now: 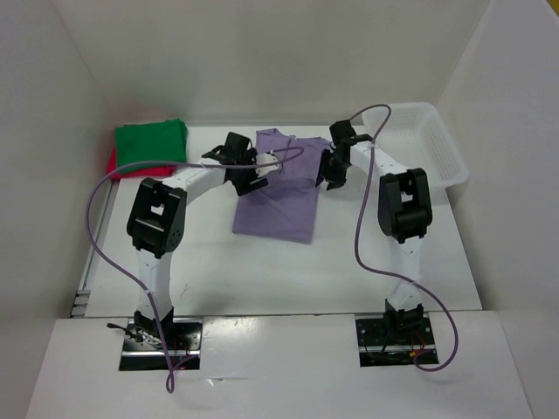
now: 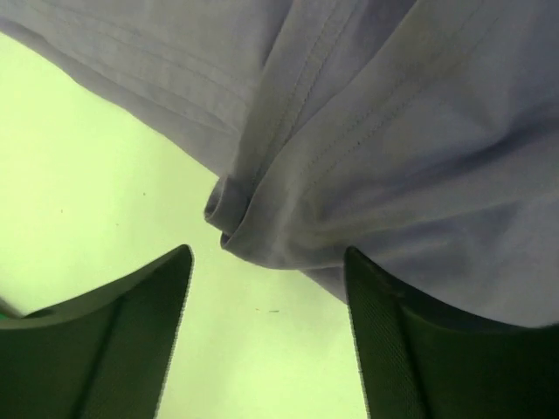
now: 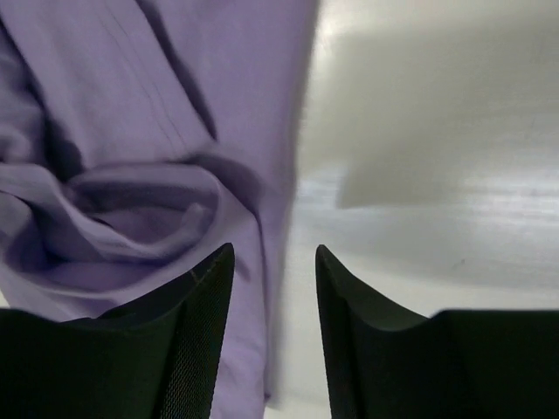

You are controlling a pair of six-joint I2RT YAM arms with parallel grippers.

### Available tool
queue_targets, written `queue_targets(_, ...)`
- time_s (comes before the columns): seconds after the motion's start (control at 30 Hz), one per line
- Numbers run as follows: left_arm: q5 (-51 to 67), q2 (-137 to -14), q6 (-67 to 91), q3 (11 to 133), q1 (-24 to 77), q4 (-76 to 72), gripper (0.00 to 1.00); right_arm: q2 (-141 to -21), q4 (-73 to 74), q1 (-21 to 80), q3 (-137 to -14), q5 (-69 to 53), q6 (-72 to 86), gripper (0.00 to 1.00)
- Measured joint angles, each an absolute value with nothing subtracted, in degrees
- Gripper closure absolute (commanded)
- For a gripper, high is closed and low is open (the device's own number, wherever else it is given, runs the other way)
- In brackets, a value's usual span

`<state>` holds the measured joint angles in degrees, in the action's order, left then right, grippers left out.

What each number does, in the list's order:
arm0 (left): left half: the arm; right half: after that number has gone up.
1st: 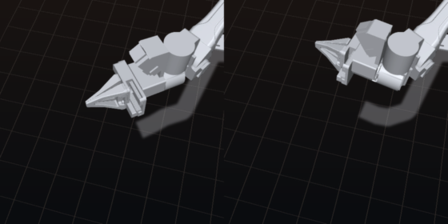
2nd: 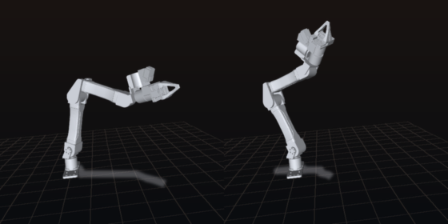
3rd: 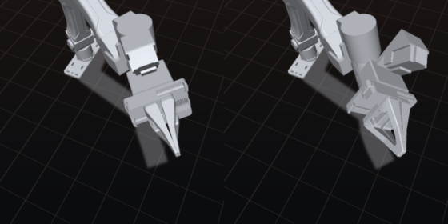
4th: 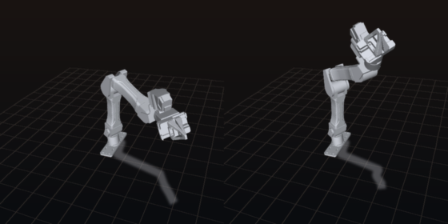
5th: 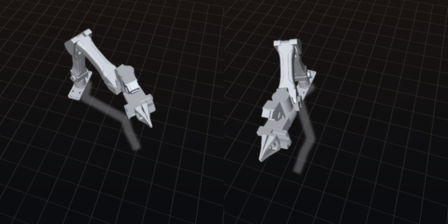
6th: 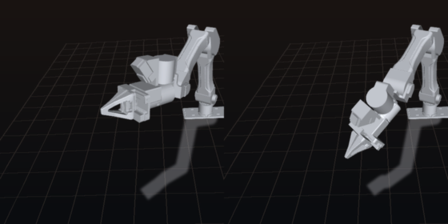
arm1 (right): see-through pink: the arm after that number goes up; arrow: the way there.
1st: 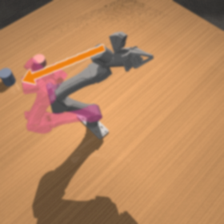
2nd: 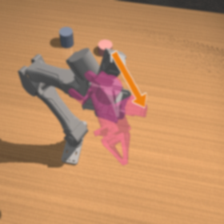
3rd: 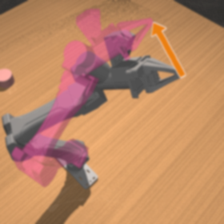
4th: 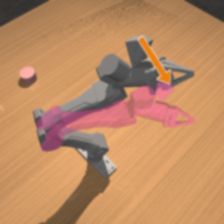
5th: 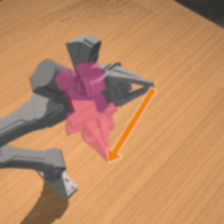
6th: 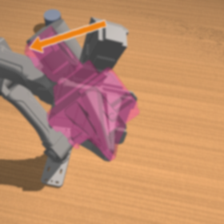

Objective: Fold and stack the t-shirts
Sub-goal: Fold the folded rectangular tshirt in 1/3 of the way

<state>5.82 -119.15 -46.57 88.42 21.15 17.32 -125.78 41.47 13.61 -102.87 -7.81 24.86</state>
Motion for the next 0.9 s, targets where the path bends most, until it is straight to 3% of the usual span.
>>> queue_targets(0.13,9.0,-118.3,-40.8,92.2,20.3,22.9,0.11,-122.5,39.8,13.8,-95.2,-8.6,24.8,0.49)
queue_targets(0.33,19.1,-112.9,-31.2,96.3,13.5,33.3,0.06,-121.7,37.1,14.3,-93.2,-8.7,24.4,0.39)
queue_targets(0.53,24.9,-110.8,-26.7,95.0,4.3,37.3,0.01,-121.5,34.9,16.2,-93.2,-7.7,23.4,0.39)
queue_targets(0.73,31.0,-123.5,-22.0,105.2,6.8,38.2,0.01,-121.5,33.9,16.6,-93.6,-6.4,22.8,0.4)
queue_targets(0.9,31.7,-126.7,-18.5,106.1,8.5,35.8,0.01,-121.8,33.8,16.9,-95.2,-4.8,22.2,0.47)
